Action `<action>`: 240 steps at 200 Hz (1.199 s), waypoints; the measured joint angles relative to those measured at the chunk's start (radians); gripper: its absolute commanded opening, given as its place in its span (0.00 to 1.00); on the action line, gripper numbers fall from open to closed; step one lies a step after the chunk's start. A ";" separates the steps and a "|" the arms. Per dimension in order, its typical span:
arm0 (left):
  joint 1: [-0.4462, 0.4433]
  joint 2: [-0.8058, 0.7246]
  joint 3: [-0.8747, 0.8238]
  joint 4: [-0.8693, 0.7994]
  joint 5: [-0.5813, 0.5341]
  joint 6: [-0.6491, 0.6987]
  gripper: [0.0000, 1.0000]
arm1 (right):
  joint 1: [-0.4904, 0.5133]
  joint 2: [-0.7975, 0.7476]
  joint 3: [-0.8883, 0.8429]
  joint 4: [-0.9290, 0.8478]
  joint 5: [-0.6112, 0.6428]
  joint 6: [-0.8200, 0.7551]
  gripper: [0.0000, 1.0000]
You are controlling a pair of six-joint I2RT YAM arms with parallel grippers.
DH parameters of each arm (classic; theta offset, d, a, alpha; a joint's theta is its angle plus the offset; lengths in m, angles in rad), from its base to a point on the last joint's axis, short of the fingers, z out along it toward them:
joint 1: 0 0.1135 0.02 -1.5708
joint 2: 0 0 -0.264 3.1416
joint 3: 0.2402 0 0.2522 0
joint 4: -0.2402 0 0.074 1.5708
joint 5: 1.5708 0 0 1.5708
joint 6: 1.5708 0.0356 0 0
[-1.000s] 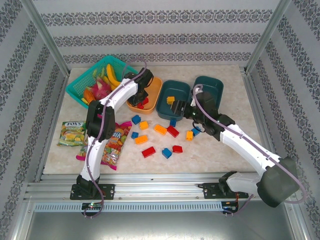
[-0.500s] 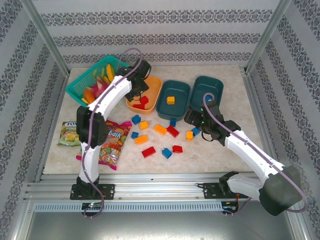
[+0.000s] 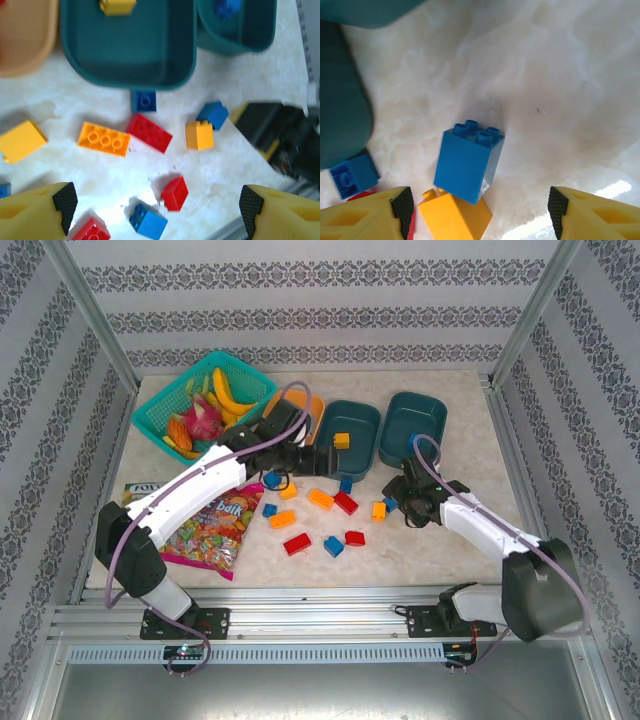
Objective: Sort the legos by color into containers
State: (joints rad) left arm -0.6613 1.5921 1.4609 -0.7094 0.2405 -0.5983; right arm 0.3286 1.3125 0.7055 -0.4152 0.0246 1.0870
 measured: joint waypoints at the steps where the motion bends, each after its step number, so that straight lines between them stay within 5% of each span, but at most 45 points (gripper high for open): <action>1: 0.000 -0.001 -0.002 0.000 0.000 0.001 0.88 | 0.000 0.002 0.000 0.000 0.000 0.001 0.73; 73: -0.030 -0.056 -0.077 0.074 0.033 0.016 0.89 | 0.000 0.210 0.107 0.021 -0.014 0.036 0.66; 142: -0.039 -0.056 -0.078 0.094 0.036 0.014 0.89 | 0.000 0.294 0.169 0.023 -0.014 0.041 0.27; 240: -0.024 -0.030 0.057 0.133 0.045 -0.092 0.89 | -0.071 0.084 0.405 -0.113 0.072 -0.259 0.26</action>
State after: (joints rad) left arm -0.6853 1.5620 1.5181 -0.5762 0.2852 -0.6907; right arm 0.2581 1.3968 1.1107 -0.5278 0.0971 0.8276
